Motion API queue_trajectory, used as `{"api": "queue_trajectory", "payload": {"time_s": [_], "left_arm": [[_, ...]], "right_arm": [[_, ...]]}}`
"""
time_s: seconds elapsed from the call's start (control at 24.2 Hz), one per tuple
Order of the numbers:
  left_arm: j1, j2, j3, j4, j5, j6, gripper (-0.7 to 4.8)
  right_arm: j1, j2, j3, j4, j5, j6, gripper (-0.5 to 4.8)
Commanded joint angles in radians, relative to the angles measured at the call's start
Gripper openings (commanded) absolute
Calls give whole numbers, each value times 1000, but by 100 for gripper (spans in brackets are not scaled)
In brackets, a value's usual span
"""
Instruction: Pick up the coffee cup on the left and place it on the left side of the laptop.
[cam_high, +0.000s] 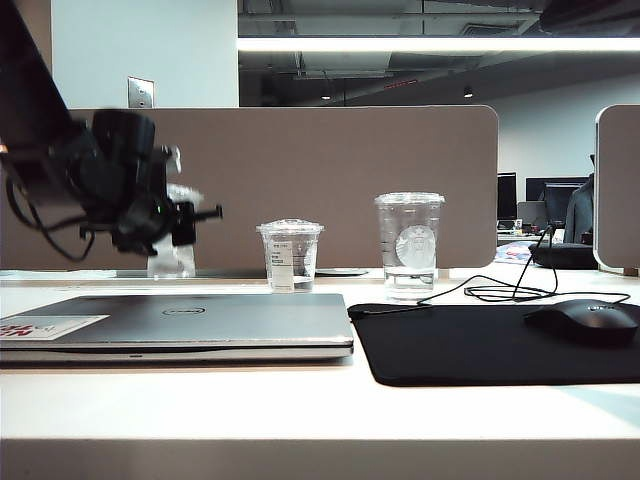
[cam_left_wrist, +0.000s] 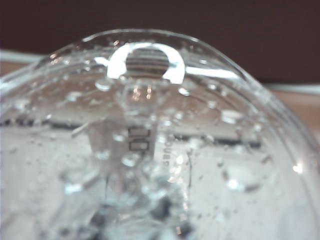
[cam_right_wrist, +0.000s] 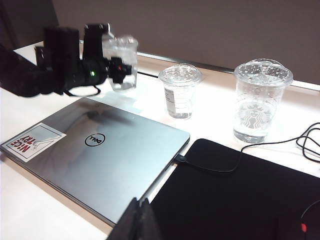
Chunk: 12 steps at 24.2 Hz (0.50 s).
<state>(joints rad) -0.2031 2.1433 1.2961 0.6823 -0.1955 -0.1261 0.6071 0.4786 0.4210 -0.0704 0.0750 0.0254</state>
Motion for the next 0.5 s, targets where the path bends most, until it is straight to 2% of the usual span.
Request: {"api": "queue_trajectory", "payload": {"time_s": [0.04,0.29,0.5], "left_arm": [[-1,-60,-13,0,-33,25,135],[11,-192,-149,60,-41,25,135],[48,-360,-380,150,-55,25,134]], "right_arm": [[0,-2,8,22,-3,-4,-5],[1,-3,8,23,-4,-4,-5],[0,-3,8,23,-11,-4,-5]]}}
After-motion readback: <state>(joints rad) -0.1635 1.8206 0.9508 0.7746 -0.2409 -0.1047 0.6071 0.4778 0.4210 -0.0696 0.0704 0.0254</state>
